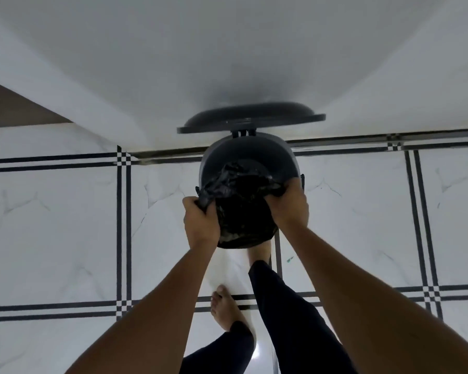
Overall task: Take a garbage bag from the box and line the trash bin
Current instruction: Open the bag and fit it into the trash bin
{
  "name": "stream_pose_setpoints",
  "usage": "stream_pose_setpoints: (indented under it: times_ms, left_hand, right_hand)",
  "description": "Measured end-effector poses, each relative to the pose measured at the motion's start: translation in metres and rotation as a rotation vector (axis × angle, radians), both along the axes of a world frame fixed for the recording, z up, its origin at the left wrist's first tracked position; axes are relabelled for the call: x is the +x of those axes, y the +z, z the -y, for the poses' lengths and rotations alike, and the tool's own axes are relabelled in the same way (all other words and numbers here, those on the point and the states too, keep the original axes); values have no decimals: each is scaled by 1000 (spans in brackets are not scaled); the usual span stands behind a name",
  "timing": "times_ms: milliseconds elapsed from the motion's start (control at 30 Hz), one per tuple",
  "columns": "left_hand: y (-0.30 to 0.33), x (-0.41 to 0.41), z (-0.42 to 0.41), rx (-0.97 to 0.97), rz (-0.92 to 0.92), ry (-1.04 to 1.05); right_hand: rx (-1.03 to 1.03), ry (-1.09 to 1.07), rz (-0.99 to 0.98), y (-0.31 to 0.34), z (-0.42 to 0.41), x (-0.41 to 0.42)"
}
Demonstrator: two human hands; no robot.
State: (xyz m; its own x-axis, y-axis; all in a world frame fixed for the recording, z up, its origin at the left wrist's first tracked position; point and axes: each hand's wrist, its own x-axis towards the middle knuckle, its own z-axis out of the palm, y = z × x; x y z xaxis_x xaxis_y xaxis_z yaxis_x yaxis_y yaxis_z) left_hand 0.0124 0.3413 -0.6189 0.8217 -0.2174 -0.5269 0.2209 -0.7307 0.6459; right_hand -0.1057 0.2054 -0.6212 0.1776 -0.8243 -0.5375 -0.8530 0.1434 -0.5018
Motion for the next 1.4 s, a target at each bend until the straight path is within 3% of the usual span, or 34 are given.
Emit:
stream_pose_setpoints:
  times_ms: [67,167,267,467,533,633,733,800,900,967,1167,1400]
  left_hand:
    - [-32,8,4,58,-18,-8]
    - [-60,13,-1,84,-14,24]
    - [-72,12,-14,69,0,50]
    - [-83,-5,-56,-22,-70,-198]
    - [-86,-7,-64,-23,-117,-248]
    - [-90,-5,-68,97,-72,-333]
    - [-92,3,-60,152,-154,-169]
    - [-93,11,-49,140,-311,69]
    - [-84,22,-27,-39,-418,385]
    - [-81,26,-16,-116,-378,505]
    - [-85,33,-2,-41,-260,651]
    - [-66,28,7,-5,92,312]
  right_hand:
    - [-41,27,-166,-29,14,-10]
    - [-118,46,-228,-56,23,-27]
    - [-187,50,-156,-66,21,-36]
    - [-188,-57,69,-72,-3,-74]
    - [-154,-23,26,-76,-8,-85]
    - [-45,-24,-193,-77,-5,-88]
    - [103,-128,-300,-76,5,-83]
    - [167,-283,-228,-76,11,-74]
    - [222,-612,-11,-74,19,-56]
    - [214,-772,87,-72,24,-49]
    - [188,-921,187,-59,37,-41]
    - [149,-917,204,-52,50,-26]
